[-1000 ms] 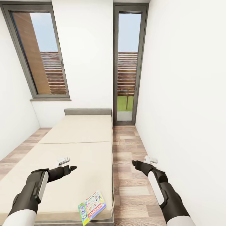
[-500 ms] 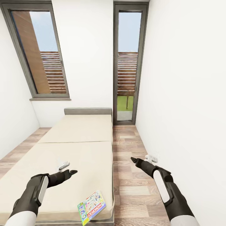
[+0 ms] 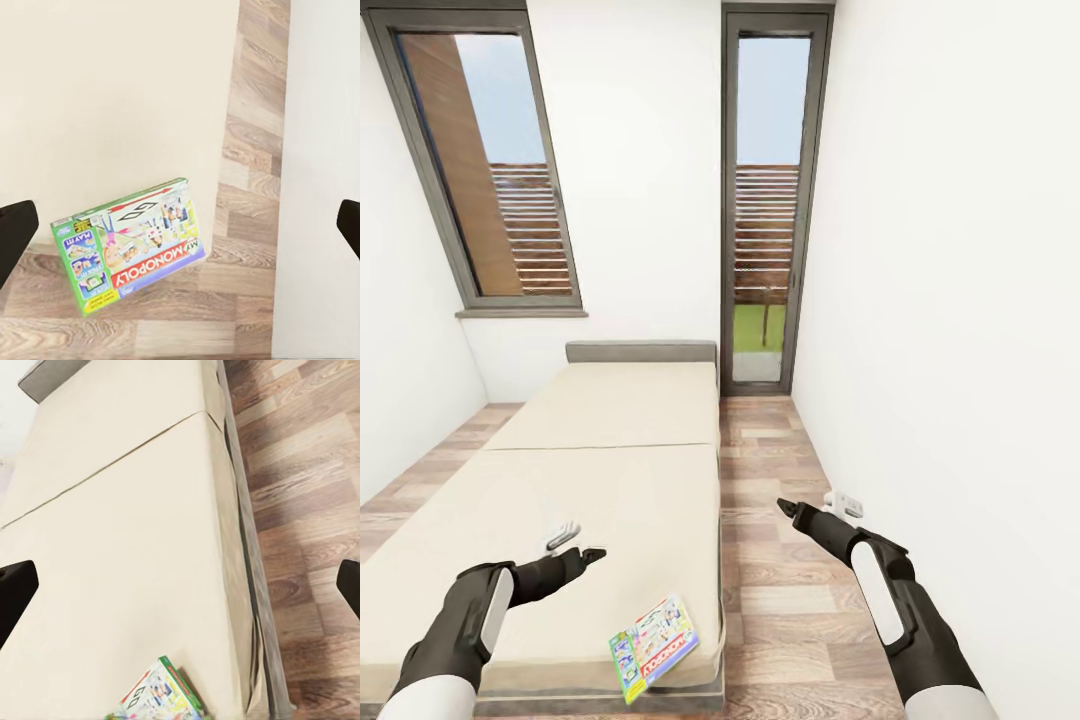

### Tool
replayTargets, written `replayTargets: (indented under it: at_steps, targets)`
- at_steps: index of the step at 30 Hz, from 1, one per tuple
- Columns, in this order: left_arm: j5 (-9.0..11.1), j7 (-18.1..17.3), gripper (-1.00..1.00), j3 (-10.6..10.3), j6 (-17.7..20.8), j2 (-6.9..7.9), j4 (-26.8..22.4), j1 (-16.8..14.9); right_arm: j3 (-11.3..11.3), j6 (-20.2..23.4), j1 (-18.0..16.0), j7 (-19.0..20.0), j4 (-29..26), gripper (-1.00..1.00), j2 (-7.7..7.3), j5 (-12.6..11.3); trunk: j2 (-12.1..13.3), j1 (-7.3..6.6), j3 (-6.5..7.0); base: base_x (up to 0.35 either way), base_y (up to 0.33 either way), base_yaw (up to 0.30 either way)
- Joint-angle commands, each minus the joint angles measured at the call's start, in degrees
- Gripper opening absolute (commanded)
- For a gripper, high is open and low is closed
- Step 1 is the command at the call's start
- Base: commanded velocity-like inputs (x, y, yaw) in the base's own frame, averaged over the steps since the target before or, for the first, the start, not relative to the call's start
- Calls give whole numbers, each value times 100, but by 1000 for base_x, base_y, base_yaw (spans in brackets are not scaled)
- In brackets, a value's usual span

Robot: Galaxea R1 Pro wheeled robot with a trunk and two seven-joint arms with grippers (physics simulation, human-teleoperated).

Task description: Put all the toys in the child's room - the three board games (two on the bed and one on the table), the two jigsaw puzzles on the table, and the tennis ball on the table - inside the toy box on the table in the child's room.

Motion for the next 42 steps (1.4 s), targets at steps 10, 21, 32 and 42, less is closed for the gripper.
replayTargets:
  at_steps: [10, 21, 32, 42]
  targets:
    - [9, -16, 100, 284, 30, 10, 224, -5, -32, 36, -4, 75, 13, 100, -1, -219, -409, 218, -188, -110, 12, 0]
    - [12, -10, 100, 329, 20, 20, 319, -5, -103, 25, -4, 759, 115, 100, -8, -411, -850, 460, -386, -11, 1, 0]
    - [17, -8, 100, 492, 12, 40, 486, -12, -799, 4, -6, 1206, 477, 100, 21, -445, -1291, 702, -583, -1, 0, 0]
    - [19, -8, 100, 561, 13, 31, 504, -15, -1097, 22, -6, 1825, 715, 100, -2, -1071, -1692, 921, -763, 0, 0, 0]
